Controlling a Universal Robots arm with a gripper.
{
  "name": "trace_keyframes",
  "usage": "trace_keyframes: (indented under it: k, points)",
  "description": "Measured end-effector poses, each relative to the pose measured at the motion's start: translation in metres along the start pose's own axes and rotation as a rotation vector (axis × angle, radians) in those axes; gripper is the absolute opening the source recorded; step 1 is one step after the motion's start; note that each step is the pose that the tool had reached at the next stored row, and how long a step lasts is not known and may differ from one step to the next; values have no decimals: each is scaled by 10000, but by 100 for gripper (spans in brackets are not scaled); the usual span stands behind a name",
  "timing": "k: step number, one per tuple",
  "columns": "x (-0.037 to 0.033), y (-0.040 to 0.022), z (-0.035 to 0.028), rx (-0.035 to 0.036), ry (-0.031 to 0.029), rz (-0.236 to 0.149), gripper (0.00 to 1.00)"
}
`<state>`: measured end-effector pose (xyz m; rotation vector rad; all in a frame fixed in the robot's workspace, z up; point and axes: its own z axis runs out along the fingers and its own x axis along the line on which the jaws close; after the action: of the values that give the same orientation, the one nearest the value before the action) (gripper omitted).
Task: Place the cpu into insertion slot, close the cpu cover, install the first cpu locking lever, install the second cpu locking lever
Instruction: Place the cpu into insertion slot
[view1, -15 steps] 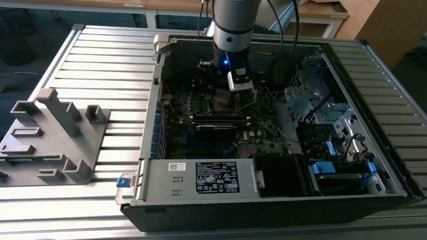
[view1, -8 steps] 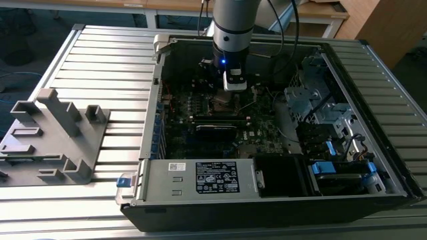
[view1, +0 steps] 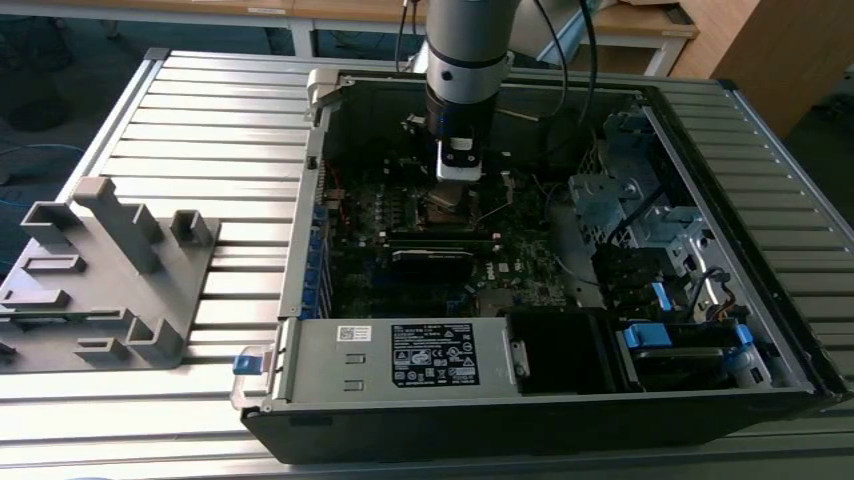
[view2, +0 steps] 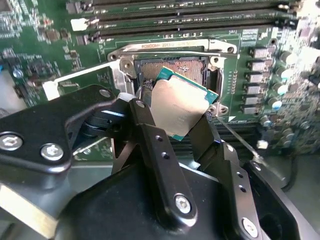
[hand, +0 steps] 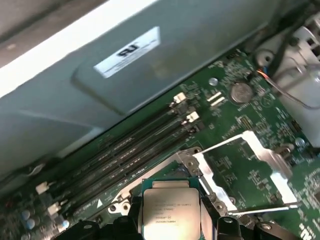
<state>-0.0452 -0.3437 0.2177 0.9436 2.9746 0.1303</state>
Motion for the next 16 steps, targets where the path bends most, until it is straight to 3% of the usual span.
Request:
trace_keyframes:
  k: [6,16]
  points:
    - [0,0,3,-8,-90,1066,54]
    - [0,0,3,-8,-93,1102,54]
